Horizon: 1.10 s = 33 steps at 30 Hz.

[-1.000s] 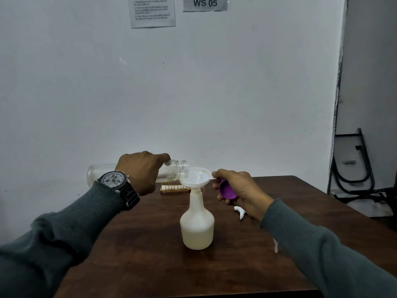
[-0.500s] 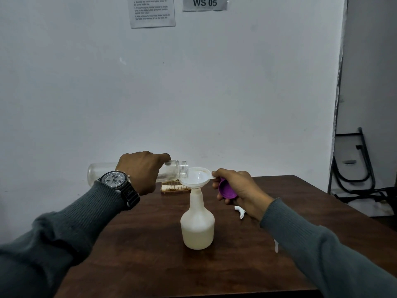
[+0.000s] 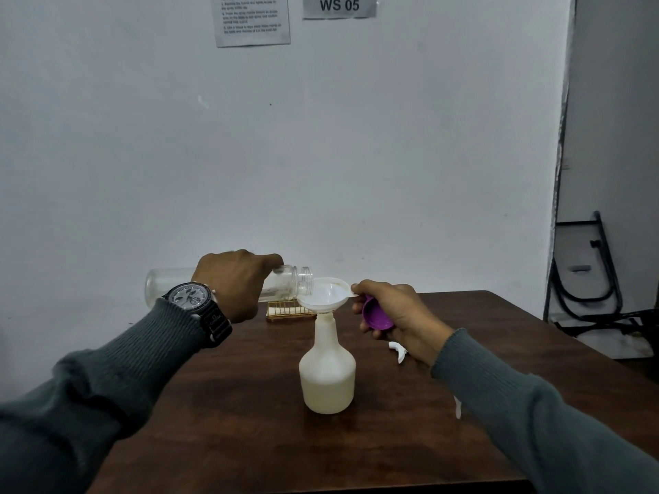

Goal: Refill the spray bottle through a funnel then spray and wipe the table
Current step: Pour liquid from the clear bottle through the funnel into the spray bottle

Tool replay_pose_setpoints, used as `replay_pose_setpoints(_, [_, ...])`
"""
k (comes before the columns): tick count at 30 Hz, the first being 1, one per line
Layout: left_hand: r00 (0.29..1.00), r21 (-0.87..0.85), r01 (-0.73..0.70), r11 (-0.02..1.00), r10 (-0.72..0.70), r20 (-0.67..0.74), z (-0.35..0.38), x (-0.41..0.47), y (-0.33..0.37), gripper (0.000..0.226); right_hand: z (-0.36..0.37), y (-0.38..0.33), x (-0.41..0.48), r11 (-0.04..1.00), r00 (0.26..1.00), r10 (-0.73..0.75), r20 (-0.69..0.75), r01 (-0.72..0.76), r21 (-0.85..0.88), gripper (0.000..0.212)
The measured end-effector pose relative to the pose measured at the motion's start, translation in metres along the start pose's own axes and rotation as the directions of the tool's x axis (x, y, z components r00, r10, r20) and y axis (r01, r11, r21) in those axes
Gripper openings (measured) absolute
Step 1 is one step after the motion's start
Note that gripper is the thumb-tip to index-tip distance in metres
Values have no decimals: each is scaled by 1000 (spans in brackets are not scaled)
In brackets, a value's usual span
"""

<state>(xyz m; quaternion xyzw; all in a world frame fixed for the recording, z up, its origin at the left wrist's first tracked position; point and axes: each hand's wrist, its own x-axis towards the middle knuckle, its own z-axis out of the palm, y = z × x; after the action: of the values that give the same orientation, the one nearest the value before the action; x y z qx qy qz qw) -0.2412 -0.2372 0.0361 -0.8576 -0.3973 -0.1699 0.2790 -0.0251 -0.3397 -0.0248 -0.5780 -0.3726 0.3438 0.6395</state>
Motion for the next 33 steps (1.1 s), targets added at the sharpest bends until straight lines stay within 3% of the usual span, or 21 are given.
replay_pose_setpoints(33, [1000,39,-12,999,12,2,-3,3,0,70,1,-1,0,1000,1000,12,3,-12,7,18])
